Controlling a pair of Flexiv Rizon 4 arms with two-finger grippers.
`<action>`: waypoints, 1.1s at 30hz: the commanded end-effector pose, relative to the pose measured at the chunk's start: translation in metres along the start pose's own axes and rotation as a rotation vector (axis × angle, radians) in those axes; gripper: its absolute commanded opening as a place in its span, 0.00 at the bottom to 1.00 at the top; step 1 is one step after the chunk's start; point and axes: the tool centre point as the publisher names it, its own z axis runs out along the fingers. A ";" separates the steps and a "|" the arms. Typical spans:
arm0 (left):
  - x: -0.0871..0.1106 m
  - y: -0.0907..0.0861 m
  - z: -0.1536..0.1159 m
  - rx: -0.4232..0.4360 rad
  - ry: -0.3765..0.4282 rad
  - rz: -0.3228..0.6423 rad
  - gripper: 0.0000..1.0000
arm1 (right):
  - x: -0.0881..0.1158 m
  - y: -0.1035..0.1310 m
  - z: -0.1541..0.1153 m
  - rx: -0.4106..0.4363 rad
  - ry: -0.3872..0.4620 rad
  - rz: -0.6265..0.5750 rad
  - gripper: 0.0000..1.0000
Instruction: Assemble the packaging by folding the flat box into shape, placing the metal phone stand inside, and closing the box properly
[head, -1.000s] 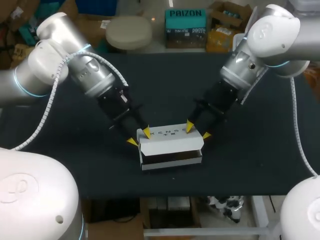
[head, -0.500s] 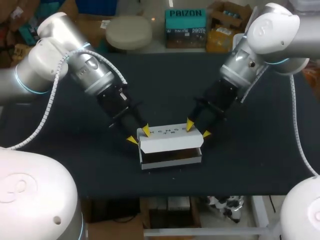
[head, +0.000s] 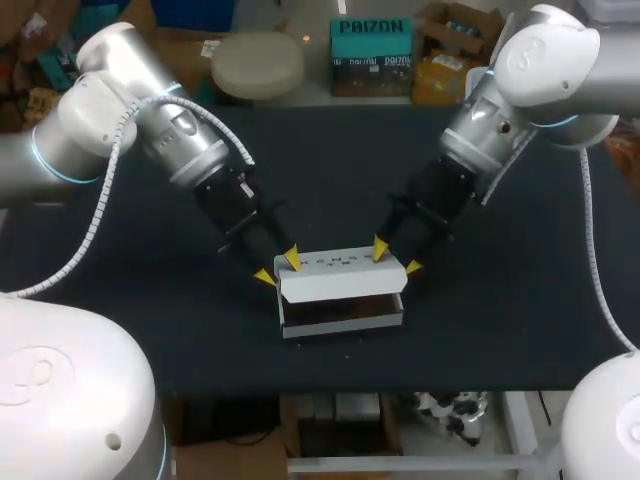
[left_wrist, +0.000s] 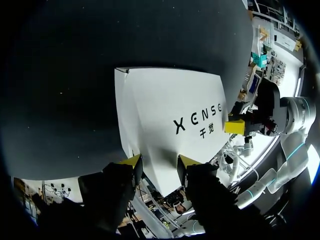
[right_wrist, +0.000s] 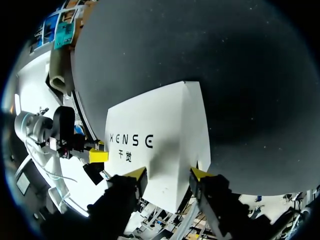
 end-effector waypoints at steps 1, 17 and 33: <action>0.004 -0.003 -0.001 -0.009 -0.005 -0.003 0.45 | 0.004 0.003 0.000 0.010 -0.002 -0.002 0.57; 0.001 -0.004 -0.003 -0.029 0.016 -0.014 0.44 | 0.007 0.002 -0.002 0.013 -0.005 -0.003 0.56; 0.004 -0.004 -0.006 -0.033 0.026 -0.024 0.43 | 0.008 0.002 -0.005 0.012 -0.003 -0.003 0.56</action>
